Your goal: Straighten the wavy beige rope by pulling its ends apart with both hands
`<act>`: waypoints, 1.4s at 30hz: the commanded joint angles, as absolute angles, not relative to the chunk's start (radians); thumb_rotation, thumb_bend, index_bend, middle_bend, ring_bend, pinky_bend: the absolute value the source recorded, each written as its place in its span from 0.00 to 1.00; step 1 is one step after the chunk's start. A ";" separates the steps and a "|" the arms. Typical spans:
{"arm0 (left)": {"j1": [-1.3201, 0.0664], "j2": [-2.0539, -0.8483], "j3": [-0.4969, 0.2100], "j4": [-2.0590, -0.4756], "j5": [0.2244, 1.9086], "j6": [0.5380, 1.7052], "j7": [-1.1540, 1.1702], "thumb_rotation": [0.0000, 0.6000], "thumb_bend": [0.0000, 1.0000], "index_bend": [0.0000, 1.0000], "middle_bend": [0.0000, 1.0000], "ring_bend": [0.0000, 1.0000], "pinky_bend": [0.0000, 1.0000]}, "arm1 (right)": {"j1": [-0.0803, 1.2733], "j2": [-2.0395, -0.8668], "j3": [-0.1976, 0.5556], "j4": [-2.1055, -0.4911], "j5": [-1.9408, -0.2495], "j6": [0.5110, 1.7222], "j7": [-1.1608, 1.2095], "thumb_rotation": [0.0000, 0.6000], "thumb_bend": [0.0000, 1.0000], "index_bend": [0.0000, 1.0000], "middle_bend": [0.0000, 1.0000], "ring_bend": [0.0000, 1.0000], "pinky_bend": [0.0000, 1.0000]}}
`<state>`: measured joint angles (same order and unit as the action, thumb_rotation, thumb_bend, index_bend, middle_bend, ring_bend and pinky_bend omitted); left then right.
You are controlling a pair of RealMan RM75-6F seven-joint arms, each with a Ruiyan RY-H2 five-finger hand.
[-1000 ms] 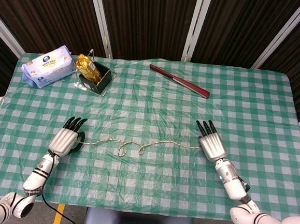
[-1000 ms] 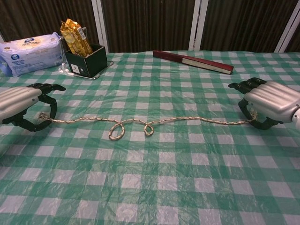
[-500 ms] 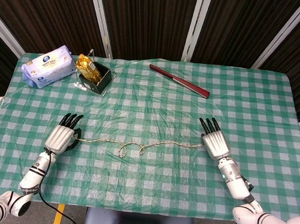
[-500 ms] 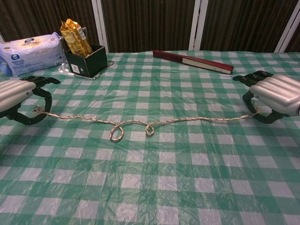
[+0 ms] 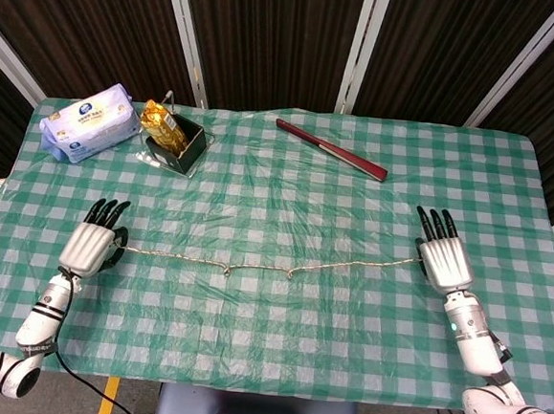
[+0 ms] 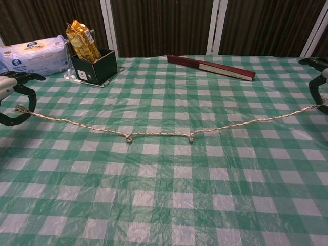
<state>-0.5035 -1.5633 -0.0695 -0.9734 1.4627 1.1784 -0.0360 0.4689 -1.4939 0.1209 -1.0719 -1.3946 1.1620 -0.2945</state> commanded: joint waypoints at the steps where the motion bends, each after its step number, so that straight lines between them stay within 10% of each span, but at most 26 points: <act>1: -0.501 -1.559 -0.072 -0.967 1.458 1.177 -0.044 1.00 0.44 0.69 0.06 0.00 0.05 | 0.447 -1.471 0.121 -1.066 -1.380 1.175 -0.267 1.00 0.63 0.79 0.04 0.00 0.00; 42: -0.519 -1.673 -0.044 -0.758 1.458 1.077 -0.145 1.00 0.44 0.69 0.06 0.00 0.05 | 0.393 -1.580 0.105 -0.783 -1.340 1.084 -0.057 1.00 0.63 0.79 0.04 0.00 0.00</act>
